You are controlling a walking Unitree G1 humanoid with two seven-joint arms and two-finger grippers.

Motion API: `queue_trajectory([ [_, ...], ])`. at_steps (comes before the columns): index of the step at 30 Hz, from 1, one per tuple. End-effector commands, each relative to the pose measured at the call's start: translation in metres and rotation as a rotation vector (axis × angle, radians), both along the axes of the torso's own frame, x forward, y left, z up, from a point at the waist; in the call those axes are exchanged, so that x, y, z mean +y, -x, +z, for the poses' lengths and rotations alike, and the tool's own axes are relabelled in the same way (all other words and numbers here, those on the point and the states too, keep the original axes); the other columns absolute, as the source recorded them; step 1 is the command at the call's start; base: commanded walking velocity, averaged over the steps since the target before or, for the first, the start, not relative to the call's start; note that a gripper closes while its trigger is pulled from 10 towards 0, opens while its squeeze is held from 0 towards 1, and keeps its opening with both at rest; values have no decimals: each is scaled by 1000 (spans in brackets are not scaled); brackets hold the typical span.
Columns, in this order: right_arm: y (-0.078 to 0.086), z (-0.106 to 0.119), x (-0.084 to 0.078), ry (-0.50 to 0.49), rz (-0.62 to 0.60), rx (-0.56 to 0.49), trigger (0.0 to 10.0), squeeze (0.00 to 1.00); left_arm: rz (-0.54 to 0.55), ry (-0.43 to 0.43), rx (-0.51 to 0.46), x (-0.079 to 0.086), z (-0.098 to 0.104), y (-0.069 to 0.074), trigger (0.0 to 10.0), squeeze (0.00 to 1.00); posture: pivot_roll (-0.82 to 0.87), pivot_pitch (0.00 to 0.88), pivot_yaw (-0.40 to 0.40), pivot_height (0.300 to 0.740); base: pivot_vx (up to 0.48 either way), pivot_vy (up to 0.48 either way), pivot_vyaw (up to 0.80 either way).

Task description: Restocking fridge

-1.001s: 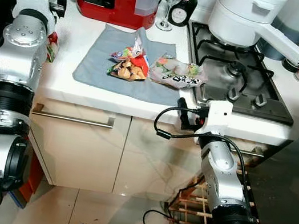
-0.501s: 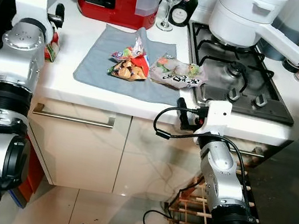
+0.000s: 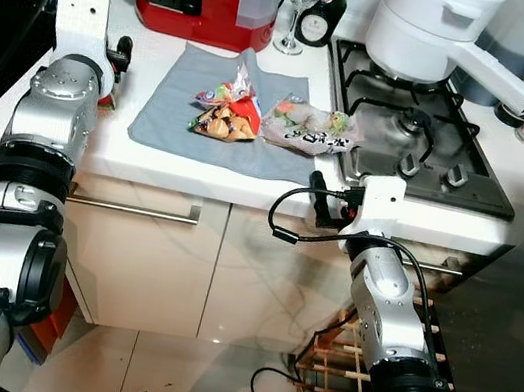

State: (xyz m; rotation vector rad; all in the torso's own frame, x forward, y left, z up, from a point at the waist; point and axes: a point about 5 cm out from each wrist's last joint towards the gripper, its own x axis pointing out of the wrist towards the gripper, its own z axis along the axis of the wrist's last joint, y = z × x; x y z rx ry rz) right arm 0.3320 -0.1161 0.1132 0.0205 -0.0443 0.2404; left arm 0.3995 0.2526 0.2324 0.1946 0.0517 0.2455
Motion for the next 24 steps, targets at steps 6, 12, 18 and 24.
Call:
queue_trajectory([
  [6,1,-5,-1,7,4,29,10000,16,2,-49,-2,0,2,-1,0,0,-13,0,-67,740,0,0,0],
  [12,0,-4,-1,7,6,29,10000,16,11,-102,-7,2,1,-1,0,0,-10,0,-69,740,0,0,0],
  [18,0,-5,0,7,11,31,10000,12,-82,-84,-106,-22,9,-5,0,0,-5,0,-70,740,0,0,0],
  [24,0,-4,2,6,11,30,10000,12,-228,-52,-120,-64,-1,-7,0,0,-10,0,-68,740,0,0,0],
])
